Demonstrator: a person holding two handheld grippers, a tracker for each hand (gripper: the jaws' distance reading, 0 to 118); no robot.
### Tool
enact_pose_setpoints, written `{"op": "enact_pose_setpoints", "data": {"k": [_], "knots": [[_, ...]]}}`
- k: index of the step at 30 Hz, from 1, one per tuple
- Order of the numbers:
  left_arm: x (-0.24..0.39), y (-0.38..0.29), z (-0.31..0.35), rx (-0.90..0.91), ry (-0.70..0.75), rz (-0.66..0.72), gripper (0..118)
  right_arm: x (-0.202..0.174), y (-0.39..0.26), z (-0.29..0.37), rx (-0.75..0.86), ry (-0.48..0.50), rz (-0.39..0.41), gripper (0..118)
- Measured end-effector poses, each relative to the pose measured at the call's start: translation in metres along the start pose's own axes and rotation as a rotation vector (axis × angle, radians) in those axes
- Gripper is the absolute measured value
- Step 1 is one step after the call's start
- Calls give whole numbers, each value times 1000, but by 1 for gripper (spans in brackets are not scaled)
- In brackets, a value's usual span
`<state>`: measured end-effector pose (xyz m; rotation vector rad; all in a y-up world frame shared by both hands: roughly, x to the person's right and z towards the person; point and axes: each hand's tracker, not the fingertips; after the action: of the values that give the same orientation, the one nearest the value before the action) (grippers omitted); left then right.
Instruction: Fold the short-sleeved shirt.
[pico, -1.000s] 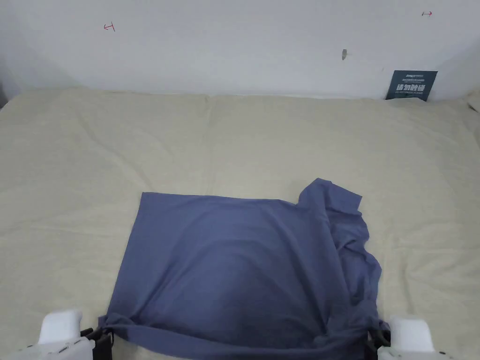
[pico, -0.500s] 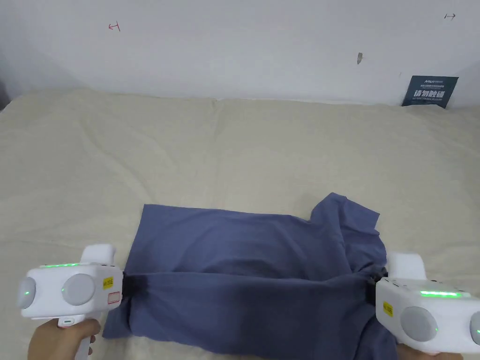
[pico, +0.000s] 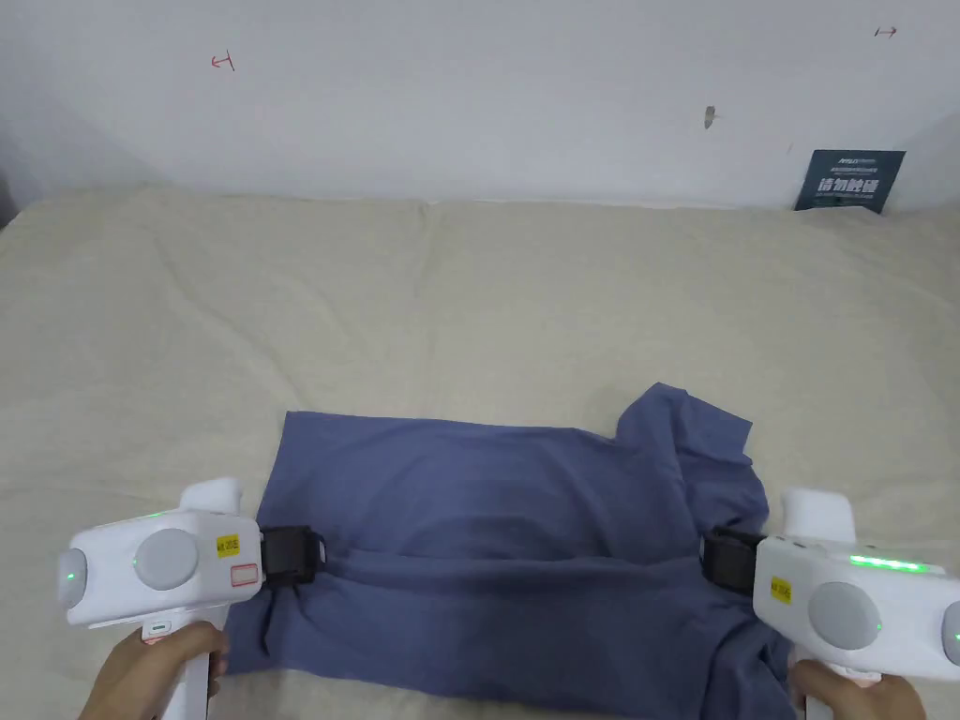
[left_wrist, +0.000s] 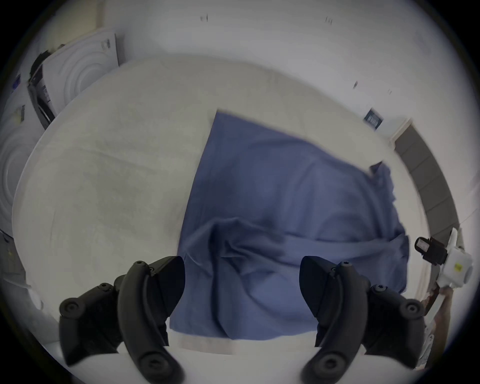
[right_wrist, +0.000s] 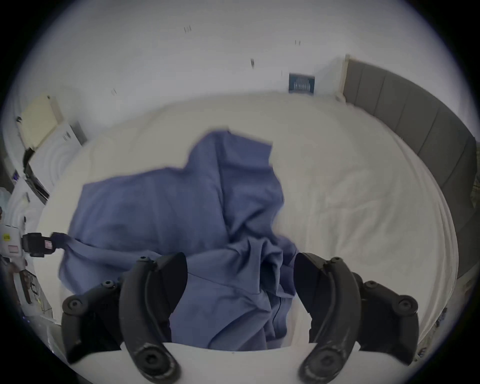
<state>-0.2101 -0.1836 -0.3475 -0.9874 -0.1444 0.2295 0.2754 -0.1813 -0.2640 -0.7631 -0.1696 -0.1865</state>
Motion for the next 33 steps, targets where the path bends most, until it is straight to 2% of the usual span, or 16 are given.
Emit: {"op": "enact_pose_setpoints", "data": {"k": [4,8,11,13,14,15,16,17,18,19,20,21,26,30,33], "knots": [[25,-4,73,201,-50,-59,94,-7,14,82,205,24,43,88],[54,-24,142,465,-21,-147,94,-14,8,160,435,3,69,88],[70,-47,176,625,9,-195,94,-21,-5,201,541,-27,89,88],[76,-61,187,681,22,-238,93,-24,-16,219,595,-47,95,86],[79,-68,192,702,28,-244,92,-26,-21,226,617,-58,101,79],[80,-75,195,726,15,-255,84,-29,-24,231,638,-78,104,53],[82,-81,199,743,-1,-270,69,-31,-29,235,657,-108,113,16],[83,-85,200,727,0,-267,40,-33,-32,237,665,-146,104,0],[85,-86,202,707,-16,-283,0,-30,-35,243,667,-144,108,0],[84,-90,203,711,23,-287,0,-27,-33,244,664,-106,102,0],[81,-90,202,709,-28,-278,0,-26,-34,247,654,-93,93,0],[81,-89,199,661,-61,-284,0,-26,-35,249,653,-97,87,0],[74,-89,190,628,-16,-280,0,-20,-33,245,620,-83,77,0],[49,-75,160,411,-33,-190,0,-21,-33,232,579,-75,77,0],[28,-64,125,214,25,-146,4,-22,-35,218,545,-69,79,0]]}}
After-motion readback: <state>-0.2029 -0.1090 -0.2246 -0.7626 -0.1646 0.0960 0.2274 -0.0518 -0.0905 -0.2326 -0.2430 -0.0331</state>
